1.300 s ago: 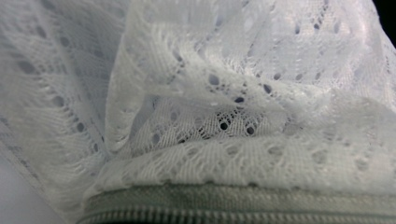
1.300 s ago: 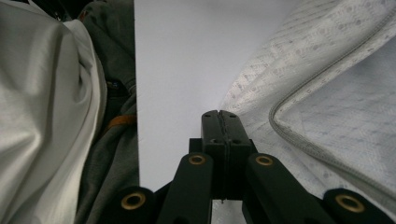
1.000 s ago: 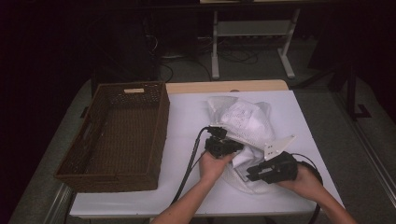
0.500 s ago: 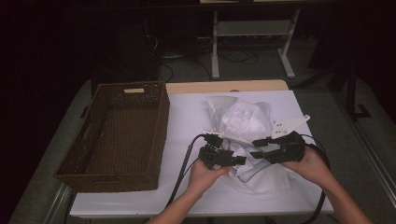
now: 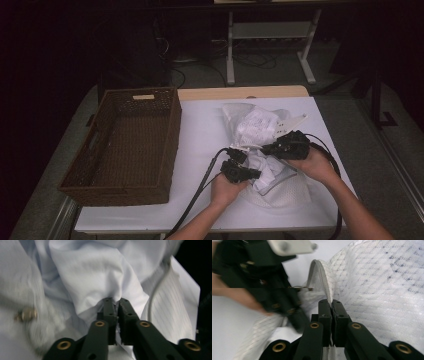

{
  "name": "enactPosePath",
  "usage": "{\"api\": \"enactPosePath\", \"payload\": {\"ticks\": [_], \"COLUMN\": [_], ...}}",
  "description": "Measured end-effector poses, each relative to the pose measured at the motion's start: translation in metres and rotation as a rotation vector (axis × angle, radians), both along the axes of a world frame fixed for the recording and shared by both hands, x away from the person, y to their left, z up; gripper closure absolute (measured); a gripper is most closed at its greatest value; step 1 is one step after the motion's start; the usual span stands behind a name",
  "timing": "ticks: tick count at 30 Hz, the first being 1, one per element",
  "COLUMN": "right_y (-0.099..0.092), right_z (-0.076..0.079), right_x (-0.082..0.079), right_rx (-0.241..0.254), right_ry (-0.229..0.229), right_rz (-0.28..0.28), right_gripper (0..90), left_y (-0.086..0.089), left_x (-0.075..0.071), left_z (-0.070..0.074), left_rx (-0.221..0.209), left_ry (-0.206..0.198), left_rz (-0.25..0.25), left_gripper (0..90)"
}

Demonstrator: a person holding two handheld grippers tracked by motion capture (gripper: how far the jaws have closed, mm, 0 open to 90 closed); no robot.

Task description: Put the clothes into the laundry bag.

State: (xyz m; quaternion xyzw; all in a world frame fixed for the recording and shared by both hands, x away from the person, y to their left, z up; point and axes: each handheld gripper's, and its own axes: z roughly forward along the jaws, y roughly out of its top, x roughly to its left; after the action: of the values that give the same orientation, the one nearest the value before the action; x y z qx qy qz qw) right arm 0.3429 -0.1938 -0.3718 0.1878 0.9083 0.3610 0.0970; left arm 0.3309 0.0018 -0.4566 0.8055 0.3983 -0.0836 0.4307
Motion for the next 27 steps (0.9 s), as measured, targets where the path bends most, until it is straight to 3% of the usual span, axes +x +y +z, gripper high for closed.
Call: {"api": "enactPosePath", "payload": {"ticks": [6,8,14,19,27], "right_y": [-0.008,-0.010,-0.019,-0.022,-0.022], "right_z": [0.011,0.013,-0.005,-0.014,-0.016], "right_x": [-0.017,-0.022,-0.018,-0.017,-0.016], "right_rx": [0.022,0.029,0.026,0.013,-0.004], "right_ry": [0.028,0.042,0.108,0.135,0.151], "right_rz": [0.058,0.067,0.050,0.045,0.043], "right_gripper": [87.4,87.4,87.1,86.6,86.4], "left_y": [-0.013,-0.014,-0.001,0.024,0.057], "left_x": [0.014,0.016,0.002,-0.015,-0.032], "left_z": [0.004,0.003,0.008,0.017,0.023], "left_rx": [-0.034,-0.040,-0.012,-0.018,0.011], "left_ry": [-0.075,-0.078,-0.071,-0.046,-0.043], "left_rz": [0.126,0.141,0.070,0.034,0.048], "left_gripper": [87.5,87.2,73.4,65.0,55.2]}}
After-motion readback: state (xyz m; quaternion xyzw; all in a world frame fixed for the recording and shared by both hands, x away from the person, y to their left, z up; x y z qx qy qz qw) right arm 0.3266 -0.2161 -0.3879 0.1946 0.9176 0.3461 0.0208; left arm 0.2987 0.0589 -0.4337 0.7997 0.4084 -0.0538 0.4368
